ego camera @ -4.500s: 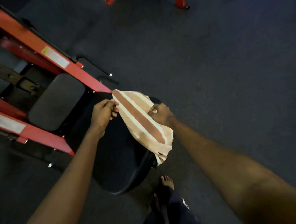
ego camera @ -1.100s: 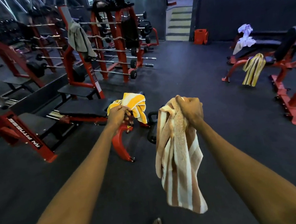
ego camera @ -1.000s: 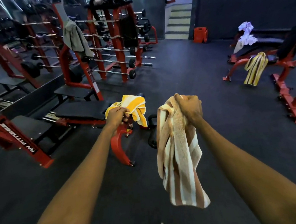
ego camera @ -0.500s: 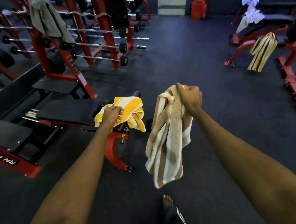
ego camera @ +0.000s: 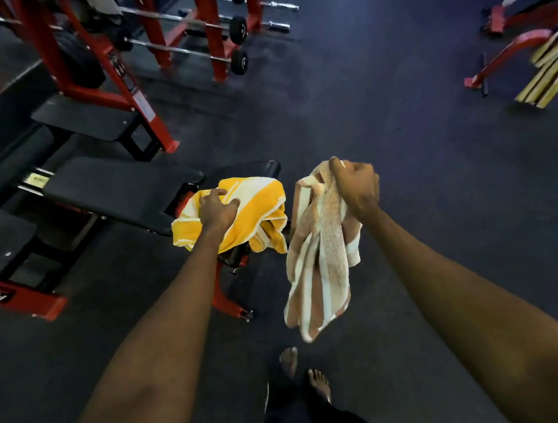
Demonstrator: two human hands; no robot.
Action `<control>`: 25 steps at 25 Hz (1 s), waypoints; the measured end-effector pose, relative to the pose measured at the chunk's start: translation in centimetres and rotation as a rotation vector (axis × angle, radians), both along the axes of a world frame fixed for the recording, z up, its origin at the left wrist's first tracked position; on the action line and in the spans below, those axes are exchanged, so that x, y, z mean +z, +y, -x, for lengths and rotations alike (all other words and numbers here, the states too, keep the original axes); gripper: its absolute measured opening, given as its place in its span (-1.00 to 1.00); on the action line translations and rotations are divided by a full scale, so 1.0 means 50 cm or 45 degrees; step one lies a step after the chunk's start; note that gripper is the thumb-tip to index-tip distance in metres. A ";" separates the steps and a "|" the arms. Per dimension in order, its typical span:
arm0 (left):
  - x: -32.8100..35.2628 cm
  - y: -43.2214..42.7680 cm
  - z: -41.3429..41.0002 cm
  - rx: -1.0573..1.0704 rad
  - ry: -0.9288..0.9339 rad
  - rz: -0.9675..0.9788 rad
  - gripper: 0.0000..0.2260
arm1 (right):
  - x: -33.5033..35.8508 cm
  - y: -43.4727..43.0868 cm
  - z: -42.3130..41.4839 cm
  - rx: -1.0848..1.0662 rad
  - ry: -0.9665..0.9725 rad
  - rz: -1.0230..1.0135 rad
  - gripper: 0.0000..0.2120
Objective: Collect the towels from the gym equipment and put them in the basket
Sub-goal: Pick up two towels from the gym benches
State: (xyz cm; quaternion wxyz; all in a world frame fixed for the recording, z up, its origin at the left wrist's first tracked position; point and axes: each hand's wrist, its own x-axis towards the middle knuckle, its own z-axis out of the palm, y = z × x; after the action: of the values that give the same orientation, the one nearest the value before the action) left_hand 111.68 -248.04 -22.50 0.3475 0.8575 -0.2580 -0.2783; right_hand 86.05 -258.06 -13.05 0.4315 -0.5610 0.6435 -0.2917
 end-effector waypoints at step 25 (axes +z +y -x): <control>0.002 -0.283 -0.012 0.099 0.183 -0.048 -0.65 | -0.085 -0.220 -0.051 -0.055 -0.053 0.009 -0.57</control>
State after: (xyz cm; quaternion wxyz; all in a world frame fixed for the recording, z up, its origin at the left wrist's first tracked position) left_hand 112.26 -262.18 -22.39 0.3596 0.8510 -0.1935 -0.3304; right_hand 88.62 -269.03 -17.28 0.4365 -0.5422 0.6453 -0.3148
